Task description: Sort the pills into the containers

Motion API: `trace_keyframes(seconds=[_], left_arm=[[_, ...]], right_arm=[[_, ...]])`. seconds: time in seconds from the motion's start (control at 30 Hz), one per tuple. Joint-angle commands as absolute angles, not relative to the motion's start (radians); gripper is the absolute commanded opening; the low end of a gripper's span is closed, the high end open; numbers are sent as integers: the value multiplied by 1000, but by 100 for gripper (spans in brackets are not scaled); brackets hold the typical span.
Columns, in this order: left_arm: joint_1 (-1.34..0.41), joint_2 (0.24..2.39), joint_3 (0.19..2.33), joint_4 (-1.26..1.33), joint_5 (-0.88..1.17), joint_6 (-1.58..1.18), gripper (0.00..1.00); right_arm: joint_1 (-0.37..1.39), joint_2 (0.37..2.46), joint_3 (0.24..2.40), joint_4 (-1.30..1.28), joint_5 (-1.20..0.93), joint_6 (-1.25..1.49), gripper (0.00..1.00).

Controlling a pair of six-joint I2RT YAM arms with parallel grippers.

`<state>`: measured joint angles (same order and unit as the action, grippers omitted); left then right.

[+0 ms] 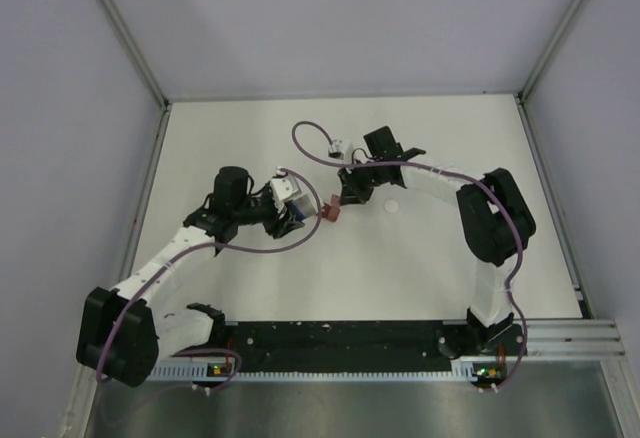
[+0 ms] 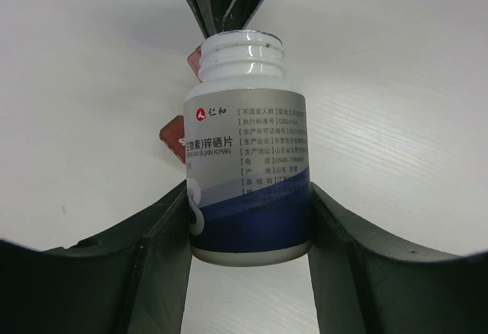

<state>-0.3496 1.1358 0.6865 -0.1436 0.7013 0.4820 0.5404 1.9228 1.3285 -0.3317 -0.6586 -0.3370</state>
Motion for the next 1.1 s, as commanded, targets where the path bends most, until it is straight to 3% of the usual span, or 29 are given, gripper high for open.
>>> trace_keyframes(seconds=[0.0,0.63,1.07], left_arm=[[-347,1144,710,-118,692,502,0],[-365,1196,722,-156,615,495,0],[-485,1295,778,-225,508,525,0]], right_arm=[[540,1858,1307,-273,-632,-288,2],[514,1758,1152,-172,-649,-134,0],[503,1744,1065,-115,-672,-86,0]])
